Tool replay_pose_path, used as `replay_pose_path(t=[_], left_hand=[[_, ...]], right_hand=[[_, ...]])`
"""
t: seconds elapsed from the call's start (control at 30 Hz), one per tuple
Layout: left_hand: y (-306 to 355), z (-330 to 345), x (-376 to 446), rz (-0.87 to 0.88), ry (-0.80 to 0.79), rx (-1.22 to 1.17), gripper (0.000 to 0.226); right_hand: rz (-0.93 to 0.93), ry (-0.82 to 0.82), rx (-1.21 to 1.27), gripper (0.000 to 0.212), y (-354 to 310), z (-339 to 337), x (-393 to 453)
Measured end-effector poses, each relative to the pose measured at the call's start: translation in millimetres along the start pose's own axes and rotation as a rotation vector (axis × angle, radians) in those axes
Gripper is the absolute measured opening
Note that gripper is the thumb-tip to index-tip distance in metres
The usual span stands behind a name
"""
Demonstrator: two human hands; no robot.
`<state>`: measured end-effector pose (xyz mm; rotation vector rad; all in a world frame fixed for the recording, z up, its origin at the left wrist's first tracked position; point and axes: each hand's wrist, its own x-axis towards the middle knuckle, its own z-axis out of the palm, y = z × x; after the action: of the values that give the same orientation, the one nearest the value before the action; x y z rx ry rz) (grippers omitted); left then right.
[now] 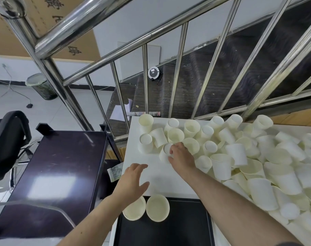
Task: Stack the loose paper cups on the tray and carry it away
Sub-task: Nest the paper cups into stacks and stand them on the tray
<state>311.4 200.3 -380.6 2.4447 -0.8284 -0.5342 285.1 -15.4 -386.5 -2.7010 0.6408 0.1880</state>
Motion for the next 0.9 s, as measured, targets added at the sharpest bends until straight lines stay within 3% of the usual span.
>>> replay_pose_path(t=[0.2,0.3,0.4,0.5,0.57,0.67,0.77,0.83,0.9], left_hand=[[2.9,2.2,4.1,-0.017,-0.003,-0.022,0.059],[8.9,1.6,6.2,-0.015,0.004,-0.049,0.061],[15.6,-1.2,8.8,-0.044,0.054,-0.17,0.076],[23.5,-4.5,10.6,-0.056,0.104,-0.359,0.093],[27.9,-6.4,11.9,-0.07,0.098,-0.532,0.092],[31.1,-6.5,14.9,-0.081,0.075,-0.65,0.081],[36.1,-4.2,17.1,-0.088,0.092,-0.606,0.075],[38.3,-3.0,17.7,-0.086,0.129,-0.507,0.074],[39.2,-3.9,18.9,-0.062,0.14,-0.337,0.077]], right_hand=[[-0.031,0.012,0.025,0.013,5.2,-1.6,-2.9],[-0.038,0.036,0.153,0.016,7.3,-2.9,-11.1],[0.084,-0.003,0.528,0.021,2.6,-7.5,-25.9],[0.273,-0.191,1.104,0.026,-1.8,-15.6,-43.5],[0.34,-0.314,1.375,0.022,0.5,-18.1,-52.1],[0.357,-0.409,1.553,0.019,7.3,-18.0,-59.8],[0.339,-0.388,1.491,0.021,12.9,-16.6,-61.1],[0.334,-0.226,1.224,0.028,15.5,-16.0,-58.7],[0.277,0.009,0.802,0.027,24.9,-15.6,-52.1]])
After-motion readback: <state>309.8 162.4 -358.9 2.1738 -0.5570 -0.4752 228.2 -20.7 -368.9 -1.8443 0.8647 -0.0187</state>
